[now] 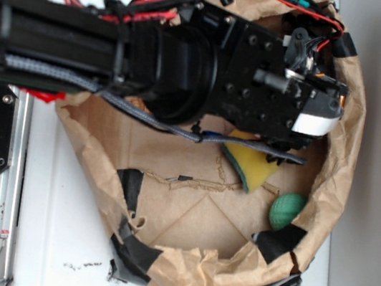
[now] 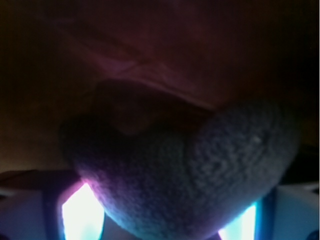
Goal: Grab the gray animal.
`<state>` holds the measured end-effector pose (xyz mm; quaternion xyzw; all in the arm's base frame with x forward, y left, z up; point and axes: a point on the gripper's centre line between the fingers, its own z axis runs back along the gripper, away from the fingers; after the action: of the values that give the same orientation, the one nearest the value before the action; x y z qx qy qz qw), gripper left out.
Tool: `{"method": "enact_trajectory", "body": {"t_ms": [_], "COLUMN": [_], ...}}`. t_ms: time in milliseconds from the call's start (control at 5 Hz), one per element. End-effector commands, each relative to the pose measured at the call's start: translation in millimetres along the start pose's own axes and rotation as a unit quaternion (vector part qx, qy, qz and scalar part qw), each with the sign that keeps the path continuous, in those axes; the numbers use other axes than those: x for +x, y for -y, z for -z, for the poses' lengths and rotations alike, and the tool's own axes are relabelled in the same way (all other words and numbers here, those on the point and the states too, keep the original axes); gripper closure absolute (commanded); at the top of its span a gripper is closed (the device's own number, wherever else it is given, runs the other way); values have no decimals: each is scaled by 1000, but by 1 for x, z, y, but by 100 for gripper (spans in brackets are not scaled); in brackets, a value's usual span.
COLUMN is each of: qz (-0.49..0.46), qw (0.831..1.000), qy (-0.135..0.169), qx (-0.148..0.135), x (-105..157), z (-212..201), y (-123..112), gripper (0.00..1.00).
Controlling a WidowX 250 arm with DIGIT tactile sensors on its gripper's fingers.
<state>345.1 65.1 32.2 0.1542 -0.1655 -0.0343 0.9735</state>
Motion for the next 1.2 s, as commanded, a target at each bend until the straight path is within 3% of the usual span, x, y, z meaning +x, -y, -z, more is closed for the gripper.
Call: {"method": "enact_trajectory", "body": {"t_ms": [0, 400, 600, 800, 1000], "qz": [-10, -21, -13, 57, 61], "qw": [1000, 992, 989, 981, 980], "qy": [5, -63, -85, -132, -113], "qx": [-29, -106, -121, -132, -149], "x": [7, -12, -15, -21, -24], "z": [-50, -153, -166, -172, -181], "y": [-5, 4, 12, 30, 43], "gripper": [100, 100, 100, 100, 100]}}
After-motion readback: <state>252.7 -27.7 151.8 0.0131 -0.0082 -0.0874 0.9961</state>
